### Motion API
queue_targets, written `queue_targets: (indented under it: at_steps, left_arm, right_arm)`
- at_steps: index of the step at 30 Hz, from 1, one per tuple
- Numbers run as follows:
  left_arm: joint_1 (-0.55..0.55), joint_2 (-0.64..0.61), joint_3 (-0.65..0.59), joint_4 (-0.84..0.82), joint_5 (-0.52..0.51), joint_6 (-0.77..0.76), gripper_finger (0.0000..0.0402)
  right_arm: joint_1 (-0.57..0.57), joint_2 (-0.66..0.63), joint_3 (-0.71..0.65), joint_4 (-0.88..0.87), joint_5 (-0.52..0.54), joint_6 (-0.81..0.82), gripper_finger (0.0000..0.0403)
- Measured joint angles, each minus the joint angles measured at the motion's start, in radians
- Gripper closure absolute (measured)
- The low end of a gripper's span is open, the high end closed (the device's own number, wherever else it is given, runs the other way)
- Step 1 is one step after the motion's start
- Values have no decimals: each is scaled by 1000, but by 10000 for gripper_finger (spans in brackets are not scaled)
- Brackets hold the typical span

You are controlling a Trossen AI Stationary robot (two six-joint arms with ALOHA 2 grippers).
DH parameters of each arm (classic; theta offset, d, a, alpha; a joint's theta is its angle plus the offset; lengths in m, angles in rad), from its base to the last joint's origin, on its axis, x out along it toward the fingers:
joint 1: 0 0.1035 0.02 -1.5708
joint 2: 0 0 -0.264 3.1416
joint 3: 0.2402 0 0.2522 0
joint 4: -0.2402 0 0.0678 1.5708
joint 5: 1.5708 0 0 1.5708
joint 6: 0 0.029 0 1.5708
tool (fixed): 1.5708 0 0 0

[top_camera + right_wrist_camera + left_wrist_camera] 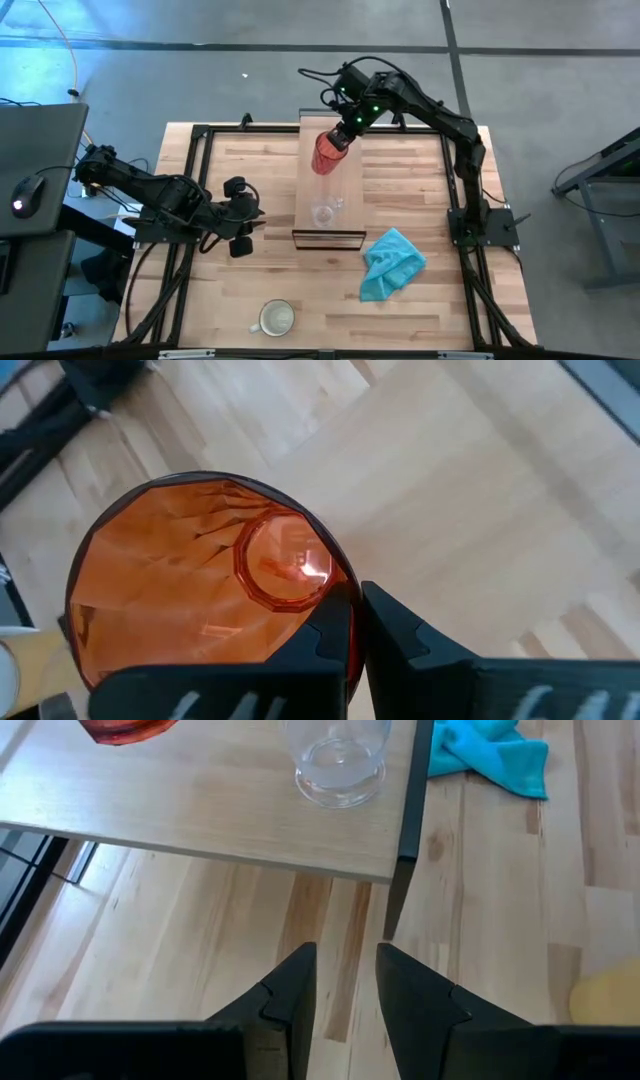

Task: Stack small to large cups/mugs on shelf
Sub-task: Put the red cup on the shelf

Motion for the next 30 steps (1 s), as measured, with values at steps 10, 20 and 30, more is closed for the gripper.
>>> queue_targets:
  at_steps: [10, 20, 30]
  left_arm:
    - [0, 0, 0, -3, -19, 1, 305]
    - [0, 0, 0, -3, -19, -19, 305]
    - [0, 0, 0, -7, -19, -27, 305]
  right_arm:
    - [2, -3, 0, -55, 40, 10, 403]
    - [45, 0, 0, -61, 64, 7, 403]
    - [81, 50, 2, -76, 99, 8, 403]
